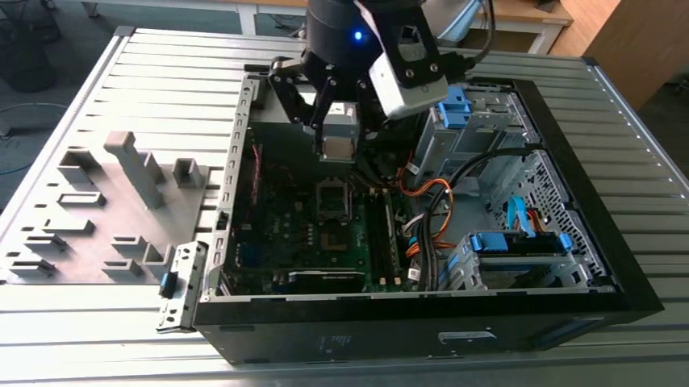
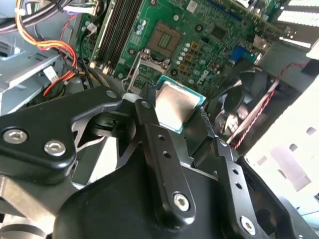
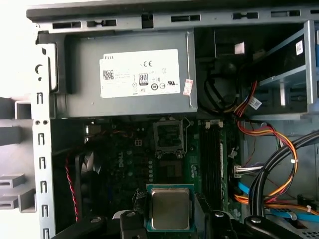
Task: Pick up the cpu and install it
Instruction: 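Pick up the cpu and move it towards the insertion slot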
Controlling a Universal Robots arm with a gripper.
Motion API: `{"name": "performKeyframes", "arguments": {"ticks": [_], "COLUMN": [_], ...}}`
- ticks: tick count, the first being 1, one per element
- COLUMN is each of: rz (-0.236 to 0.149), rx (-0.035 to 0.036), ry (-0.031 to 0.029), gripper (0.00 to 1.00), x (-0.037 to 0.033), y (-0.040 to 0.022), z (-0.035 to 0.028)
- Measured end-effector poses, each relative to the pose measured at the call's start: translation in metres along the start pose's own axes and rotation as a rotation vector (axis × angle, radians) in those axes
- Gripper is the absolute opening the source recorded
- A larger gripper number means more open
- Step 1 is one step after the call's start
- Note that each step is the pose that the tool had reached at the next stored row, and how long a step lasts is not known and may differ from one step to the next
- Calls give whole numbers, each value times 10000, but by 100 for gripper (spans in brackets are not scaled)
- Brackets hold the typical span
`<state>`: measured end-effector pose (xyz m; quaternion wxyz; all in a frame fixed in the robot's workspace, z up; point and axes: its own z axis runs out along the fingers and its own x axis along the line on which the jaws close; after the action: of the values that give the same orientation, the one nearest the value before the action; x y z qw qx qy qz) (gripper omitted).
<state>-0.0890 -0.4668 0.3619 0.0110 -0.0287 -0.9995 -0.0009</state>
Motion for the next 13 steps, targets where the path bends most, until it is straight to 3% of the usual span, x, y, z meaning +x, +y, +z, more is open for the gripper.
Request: {"name": "performKeyframes", "arguments": {"ticks": [4, 13], "rz": [1, 1], "rx": [0, -1], "ry": [0, 0], "gripper": [47, 47], "x": [-5, -18], "y": [-37, -39], "z": [72, 225]}}
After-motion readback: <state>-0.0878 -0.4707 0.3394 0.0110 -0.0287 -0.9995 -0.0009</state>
